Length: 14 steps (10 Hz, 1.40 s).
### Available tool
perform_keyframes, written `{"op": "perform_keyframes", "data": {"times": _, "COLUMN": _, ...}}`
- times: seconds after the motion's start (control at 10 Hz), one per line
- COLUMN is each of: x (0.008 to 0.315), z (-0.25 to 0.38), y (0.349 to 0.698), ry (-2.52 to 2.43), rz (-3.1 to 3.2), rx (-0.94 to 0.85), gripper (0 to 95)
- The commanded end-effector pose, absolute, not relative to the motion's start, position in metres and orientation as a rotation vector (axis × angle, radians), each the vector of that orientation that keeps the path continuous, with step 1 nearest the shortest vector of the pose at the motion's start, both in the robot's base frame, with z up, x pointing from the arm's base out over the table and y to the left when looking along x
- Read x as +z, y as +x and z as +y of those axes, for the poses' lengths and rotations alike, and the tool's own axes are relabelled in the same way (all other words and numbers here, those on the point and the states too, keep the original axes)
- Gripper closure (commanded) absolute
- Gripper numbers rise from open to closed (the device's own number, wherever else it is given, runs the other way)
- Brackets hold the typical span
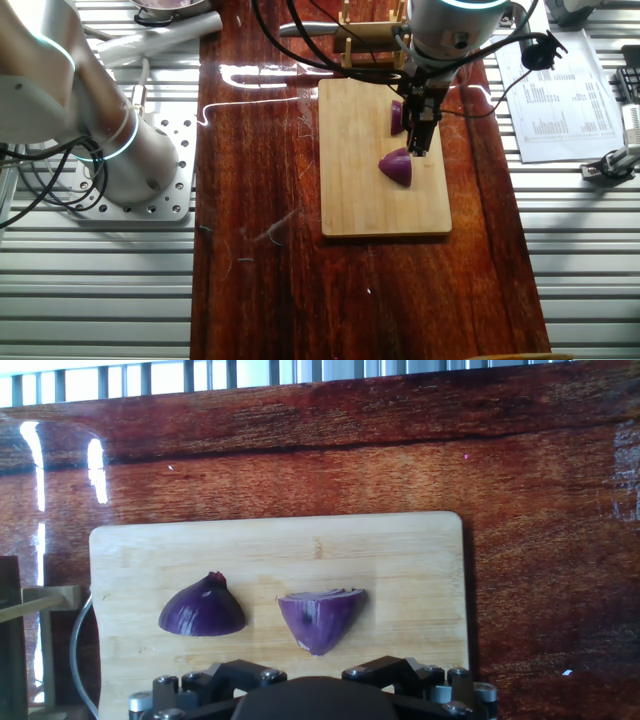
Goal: Chop the onions
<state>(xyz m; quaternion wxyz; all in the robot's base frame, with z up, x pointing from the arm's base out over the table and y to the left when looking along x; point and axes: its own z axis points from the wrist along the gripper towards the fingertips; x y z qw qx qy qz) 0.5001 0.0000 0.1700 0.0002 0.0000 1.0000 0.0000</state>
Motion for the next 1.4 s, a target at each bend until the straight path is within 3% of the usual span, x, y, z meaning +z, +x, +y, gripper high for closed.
{"op": "perform_keyframes", "data": {"times": 0.1, "x": 0.17, "z": 0.0, "y": 0.5, "ry": -0.01, "rz": 3.084, "rx": 0.041, "gripper": 95.0}}
{"op": "perform_keyframes", "data": {"times": 1.4, "x": 0.1693, "z": -0.0001, "y": 0.4996, "ry": -0.009, "rz": 3.092, "rx": 0.026, "gripper": 95.0}}
